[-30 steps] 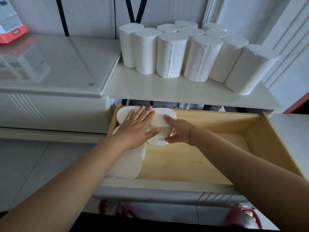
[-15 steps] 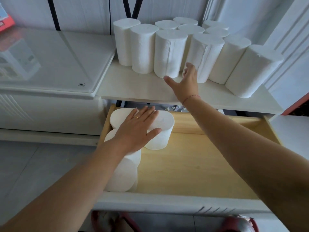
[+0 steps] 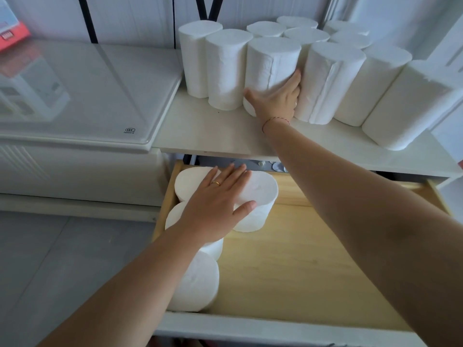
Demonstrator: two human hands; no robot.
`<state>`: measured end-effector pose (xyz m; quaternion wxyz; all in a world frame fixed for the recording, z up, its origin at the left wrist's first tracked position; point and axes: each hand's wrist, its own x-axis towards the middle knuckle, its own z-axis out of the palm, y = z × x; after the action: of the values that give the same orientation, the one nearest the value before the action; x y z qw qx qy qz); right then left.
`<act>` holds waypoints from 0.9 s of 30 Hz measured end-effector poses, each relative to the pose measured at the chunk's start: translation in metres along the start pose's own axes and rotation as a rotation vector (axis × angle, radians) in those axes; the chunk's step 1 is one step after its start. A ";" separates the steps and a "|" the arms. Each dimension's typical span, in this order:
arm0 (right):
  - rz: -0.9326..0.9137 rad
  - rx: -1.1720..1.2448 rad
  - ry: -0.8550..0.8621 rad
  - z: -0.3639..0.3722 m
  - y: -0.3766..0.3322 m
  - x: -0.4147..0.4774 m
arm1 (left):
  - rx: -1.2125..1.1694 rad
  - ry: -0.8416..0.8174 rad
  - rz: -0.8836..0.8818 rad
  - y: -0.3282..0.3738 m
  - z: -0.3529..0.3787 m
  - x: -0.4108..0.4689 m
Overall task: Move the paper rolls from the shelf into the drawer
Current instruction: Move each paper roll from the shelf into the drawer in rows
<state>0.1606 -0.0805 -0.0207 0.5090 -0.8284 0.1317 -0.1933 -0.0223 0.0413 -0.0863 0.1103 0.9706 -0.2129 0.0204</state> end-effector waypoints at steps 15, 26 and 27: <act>-0.064 -0.043 0.053 -0.011 0.008 -0.013 | 0.005 -0.002 0.007 -0.001 0.002 0.000; -0.040 0.048 0.078 -0.002 -0.011 -0.015 | 0.000 -0.008 0.008 -0.002 0.003 0.000; -0.032 0.050 0.094 0.000 -0.013 -0.014 | -0.001 -0.008 0.007 -0.002 0.003 0.000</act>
<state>0.1486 -0.0694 -0.0117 0.5197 -0.8074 0.1373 -0.2434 -0.0213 0.0421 -0.0900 0.1097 0.9699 -0.2168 0.0166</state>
